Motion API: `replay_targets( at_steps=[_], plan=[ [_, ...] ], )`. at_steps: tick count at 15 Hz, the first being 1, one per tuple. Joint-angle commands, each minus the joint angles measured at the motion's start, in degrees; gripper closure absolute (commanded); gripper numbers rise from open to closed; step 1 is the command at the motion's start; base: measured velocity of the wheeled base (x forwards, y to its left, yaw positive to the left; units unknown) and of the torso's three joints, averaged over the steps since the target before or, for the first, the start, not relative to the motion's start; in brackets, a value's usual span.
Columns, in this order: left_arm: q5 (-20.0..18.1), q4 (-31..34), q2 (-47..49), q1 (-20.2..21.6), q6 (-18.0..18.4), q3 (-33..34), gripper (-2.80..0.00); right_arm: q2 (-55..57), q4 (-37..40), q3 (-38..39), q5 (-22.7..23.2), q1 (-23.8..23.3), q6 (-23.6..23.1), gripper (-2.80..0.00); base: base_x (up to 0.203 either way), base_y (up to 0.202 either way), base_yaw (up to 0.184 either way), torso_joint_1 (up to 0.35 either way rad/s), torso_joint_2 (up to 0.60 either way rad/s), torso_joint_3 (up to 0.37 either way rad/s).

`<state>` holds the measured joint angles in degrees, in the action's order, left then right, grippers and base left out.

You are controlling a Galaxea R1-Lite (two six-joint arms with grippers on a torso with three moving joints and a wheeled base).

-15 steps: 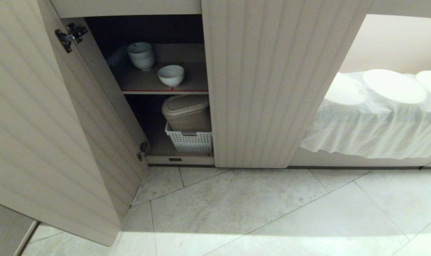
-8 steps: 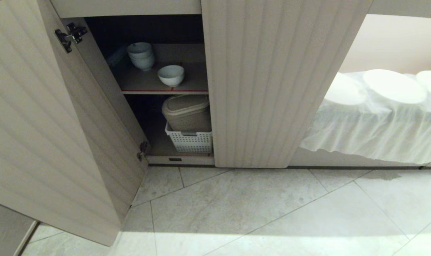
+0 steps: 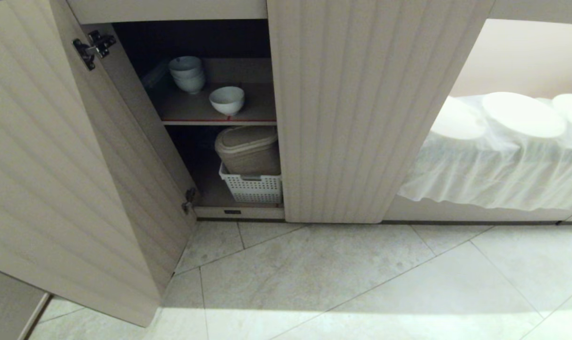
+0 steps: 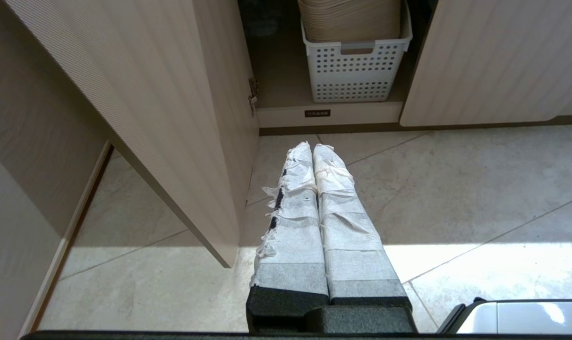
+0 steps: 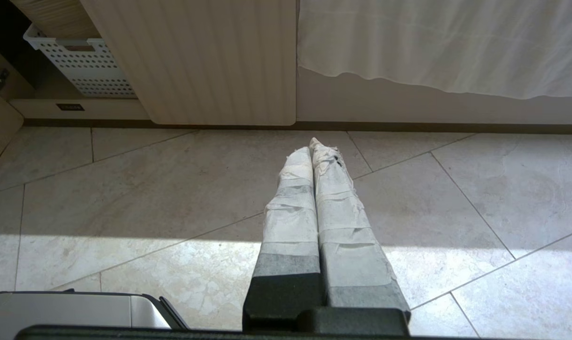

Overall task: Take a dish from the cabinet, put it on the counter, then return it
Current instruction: Close the cabinet door

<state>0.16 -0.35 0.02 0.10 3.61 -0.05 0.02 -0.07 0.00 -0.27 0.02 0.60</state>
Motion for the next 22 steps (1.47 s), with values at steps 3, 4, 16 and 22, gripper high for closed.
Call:
replay_targets(
  at_steps=[3,4,16,22],
  plan=[
    [0.0,0.0,0.0,0.1,0.1,0.0,0.00,0.0,0.0,0.0,0.0,0.0,0.0,0.00,0.000,0.000,0.000,0.000,0.00,0.000],
    [0.0,0.0,0.0,0.0,0.0,0.0,0.00,0.0,0.0,0.0,0.0,0.1,0.0,0.00,0.000,0.000,0.000,0.000,0.00,0.000],
    [0.2,-0.1,0.0,0.0,-0.3,0.0,0.00,0.0,0.0,0.0,0.0,0.0,0.0,0.00,0.000,0.000,0.000,0.000,0.00,0.000],
    [0.2,-0.1,0.0,0.0,-0.7,0.0,0.00,0.0,0.0,0.0,0.0,0.0,0.0,0.00,0.000,0.000,0.000,0.000,0.00,0.000]
  ],
)
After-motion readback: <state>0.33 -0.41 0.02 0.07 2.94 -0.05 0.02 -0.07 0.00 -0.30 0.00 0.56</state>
